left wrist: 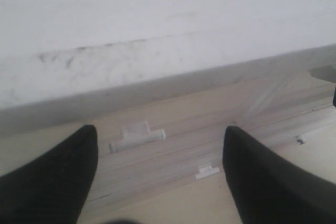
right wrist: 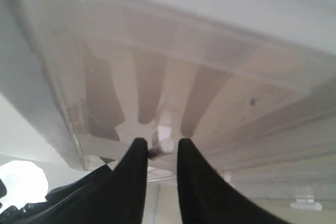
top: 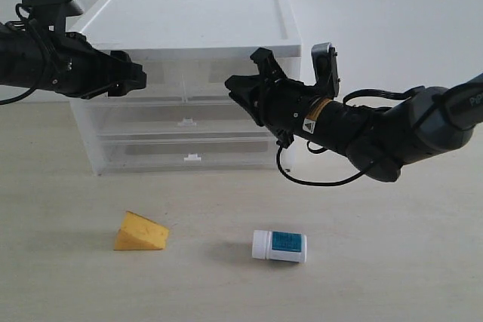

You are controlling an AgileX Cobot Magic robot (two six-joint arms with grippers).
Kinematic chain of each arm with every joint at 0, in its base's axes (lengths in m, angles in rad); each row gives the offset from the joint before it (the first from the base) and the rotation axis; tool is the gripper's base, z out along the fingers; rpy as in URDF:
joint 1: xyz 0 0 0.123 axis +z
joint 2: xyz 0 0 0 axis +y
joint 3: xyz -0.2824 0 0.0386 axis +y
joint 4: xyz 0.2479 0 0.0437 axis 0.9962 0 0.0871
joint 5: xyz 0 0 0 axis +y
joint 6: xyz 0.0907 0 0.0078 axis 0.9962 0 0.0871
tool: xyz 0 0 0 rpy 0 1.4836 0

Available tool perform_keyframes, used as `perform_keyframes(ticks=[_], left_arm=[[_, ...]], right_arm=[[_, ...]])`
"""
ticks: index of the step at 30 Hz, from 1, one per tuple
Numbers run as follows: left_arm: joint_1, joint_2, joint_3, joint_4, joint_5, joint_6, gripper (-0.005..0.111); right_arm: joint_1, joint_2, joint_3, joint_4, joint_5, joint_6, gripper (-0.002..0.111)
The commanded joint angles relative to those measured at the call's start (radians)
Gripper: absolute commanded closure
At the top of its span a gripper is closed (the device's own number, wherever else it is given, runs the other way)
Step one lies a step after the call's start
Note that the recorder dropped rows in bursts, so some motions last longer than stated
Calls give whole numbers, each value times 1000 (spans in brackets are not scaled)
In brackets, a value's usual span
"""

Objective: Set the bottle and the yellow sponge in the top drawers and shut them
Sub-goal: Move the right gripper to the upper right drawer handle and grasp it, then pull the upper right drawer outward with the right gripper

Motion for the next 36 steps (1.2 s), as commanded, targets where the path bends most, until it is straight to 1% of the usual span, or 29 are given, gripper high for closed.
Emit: perform_keyframes(ticks=[1, 4, 6, 11, 17, 20, 30, 36], left_arm=[[1, -9, -11, 2, -29, -2, 43], [1, -9, -11, 2, -29, -2, 43], [1, -9, -11, 2, -29, -2, 43], [1, -9, -11, 2, -29, -2, 43], [1, -9, -11, 2, -29, -2, 43], [1, -9, -11, 2, -33, -2, 43], [1, -9, -11, 2, -40, -2, 43], [1, -9, -11, 2, -42, 5, 43]], right_arm=[[-3, 3, 3, 31, 43, -20, 94], [-3, 3, 3, 28, 43, -30, 100], [-3, 3, 3, 14, 36, -30, 108], [-3, 3, 3, -15, -12, -27, 108], [-3, 1, 3, -98, -37, 52, 108], [-3, -8, 7, -127, -40, 59, 108], [-3, -131, 134, -130, -31, -13, 108], [-3, -185, 204, -145, -35, -24, 108]])
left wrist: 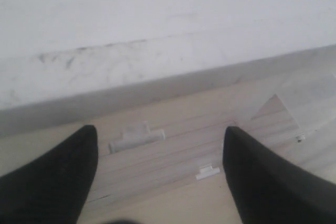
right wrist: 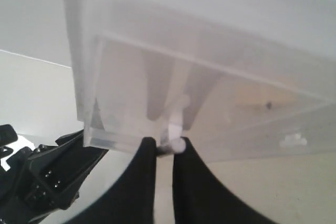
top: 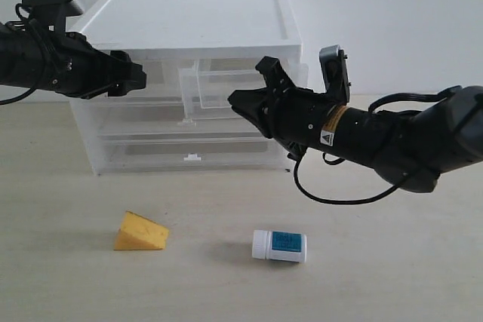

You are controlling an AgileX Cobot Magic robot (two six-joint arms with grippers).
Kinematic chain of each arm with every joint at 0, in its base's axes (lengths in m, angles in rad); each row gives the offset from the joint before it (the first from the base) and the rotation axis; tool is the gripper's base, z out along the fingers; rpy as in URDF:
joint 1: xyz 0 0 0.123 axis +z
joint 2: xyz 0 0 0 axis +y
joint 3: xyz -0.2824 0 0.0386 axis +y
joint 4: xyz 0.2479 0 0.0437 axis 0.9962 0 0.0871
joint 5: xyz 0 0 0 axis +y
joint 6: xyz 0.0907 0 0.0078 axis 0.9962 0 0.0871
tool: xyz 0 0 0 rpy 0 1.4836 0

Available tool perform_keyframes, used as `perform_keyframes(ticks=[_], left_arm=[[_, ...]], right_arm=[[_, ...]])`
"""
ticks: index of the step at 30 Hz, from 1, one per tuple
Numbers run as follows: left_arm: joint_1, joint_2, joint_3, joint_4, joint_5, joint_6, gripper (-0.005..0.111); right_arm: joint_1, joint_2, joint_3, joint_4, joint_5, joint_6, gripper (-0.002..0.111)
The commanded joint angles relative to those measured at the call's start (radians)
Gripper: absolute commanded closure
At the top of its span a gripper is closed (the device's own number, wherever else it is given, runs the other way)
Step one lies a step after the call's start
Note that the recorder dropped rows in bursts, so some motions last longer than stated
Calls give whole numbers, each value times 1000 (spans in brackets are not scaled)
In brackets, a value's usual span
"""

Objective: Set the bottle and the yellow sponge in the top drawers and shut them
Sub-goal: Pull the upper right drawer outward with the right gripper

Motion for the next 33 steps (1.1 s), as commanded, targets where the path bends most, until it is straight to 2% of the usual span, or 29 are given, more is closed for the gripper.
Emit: perform_keyframes(ticks=[1, 11, 17, 29, 33], left_arm=[[1, -9, -11, 2, -40, 5, 43], [1, -9, -11, 2, -42, 5, 43], [1, -9, -11, 2, -46, 5, 43], [1, -9, -11, 2, -46, 10, 43], [1, -9, -11, 20, -46, 10, 43]], right_arm=[[-1, -53, 51, -37, -31, -55, 108], [-1, -66, 132, -59, -155, -37, 108], [41, -73, 144, -63, -186, -40, 108], [67, -73, 144, -100, -115, -75, 108], [67, -73, 144, -200, -110, -112, 108]])
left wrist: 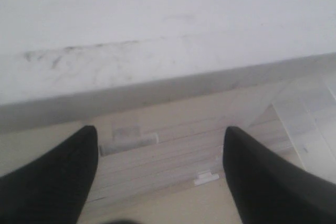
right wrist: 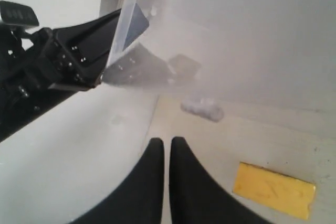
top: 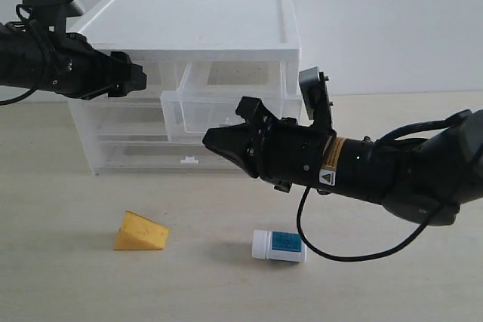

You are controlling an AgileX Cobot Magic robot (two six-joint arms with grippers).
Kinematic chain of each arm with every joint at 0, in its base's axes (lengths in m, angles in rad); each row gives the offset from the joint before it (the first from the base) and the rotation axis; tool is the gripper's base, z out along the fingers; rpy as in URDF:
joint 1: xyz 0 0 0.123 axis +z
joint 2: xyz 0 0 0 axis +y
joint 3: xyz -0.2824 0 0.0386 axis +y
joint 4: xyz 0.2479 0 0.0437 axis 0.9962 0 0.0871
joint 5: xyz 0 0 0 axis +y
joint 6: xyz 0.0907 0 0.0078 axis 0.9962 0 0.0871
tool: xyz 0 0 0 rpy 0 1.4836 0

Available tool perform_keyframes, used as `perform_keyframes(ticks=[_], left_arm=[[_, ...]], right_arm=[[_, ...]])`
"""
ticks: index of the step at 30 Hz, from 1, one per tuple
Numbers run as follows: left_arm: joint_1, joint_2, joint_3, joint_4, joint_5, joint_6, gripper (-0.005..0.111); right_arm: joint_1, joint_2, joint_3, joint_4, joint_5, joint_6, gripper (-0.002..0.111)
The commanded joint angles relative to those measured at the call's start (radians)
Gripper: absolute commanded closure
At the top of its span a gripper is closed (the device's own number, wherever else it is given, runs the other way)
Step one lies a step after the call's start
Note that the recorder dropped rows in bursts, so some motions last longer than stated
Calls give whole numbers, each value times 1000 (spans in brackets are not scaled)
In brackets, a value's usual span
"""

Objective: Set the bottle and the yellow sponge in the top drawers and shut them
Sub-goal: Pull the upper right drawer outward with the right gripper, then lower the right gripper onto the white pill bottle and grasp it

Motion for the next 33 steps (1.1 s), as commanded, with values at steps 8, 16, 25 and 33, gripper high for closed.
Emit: perform_keyframes(ticks=[8, 16, 25, 33], left_arm=[[1, -9, -11, 15, -48, 10, 43], [1, -9, -11, 15, -48, 10, 43], [1, -9, -11, 15, -43, 10, 43], [1, -9, -11, 14, -46, 8, 43]], right_arm=[[-2, -173, 115, -41, 164, -193, 108], [3, -360, 184, -470, 562, -162, 108], [10, -358, 184, -760, 685, -92, 89], [10, -358, 186, -779, 716, -203, 48]])
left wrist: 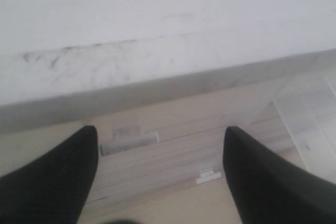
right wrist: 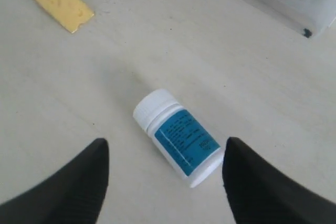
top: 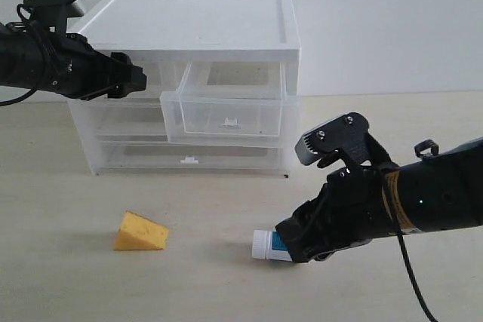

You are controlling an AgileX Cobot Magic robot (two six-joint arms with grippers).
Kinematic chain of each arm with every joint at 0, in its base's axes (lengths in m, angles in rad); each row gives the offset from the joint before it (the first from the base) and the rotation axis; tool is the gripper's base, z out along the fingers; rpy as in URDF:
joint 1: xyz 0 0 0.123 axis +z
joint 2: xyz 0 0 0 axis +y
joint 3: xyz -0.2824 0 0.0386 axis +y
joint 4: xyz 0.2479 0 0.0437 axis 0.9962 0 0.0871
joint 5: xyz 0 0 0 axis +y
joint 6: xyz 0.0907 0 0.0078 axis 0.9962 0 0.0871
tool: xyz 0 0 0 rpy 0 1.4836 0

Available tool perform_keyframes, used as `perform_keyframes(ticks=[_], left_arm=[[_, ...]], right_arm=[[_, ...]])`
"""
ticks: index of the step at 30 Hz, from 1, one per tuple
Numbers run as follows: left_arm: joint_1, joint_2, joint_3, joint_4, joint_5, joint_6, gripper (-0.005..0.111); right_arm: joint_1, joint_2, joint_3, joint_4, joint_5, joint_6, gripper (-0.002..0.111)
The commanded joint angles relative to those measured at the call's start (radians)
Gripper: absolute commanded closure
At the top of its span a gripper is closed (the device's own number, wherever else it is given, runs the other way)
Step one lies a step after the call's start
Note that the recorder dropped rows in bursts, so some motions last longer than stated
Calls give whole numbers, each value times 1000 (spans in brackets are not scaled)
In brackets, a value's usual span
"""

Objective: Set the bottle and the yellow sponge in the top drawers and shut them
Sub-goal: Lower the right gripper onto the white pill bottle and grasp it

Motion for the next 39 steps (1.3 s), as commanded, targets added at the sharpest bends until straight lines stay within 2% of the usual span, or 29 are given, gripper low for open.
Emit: perform_keyframes(ticks=[1, 5, 11, 18, 24, 28, 39], left_arm=[[1, -9, -11, 0, -48, 8, 43], [1, -9, -11, 0, -48, 8, 43], [1, -9, -11, 0, -47, 8, 43], [1, -9, -11, 0, -46, 8, 43], [1, -9, -11, 0, -44, 8, 43], [1, -9, -11, 0, -44, 8, 43], [1, -9, -11, 0, -44, 8, 43]], right_arm=[[1, -8, 7, -12, -13, -68, 48], [1, -8, 7, -5, -9, -116, 48], [1, -4, 7, 150, -24, -310, 48], [1, 124, 7, 226, -40, -449, 48], [1, 169, 7, 438, -74, -690, 48], [1, 172, 3, 498, -120, -785, 48], [1, 271, -45, 490, -81, -809, 48]])
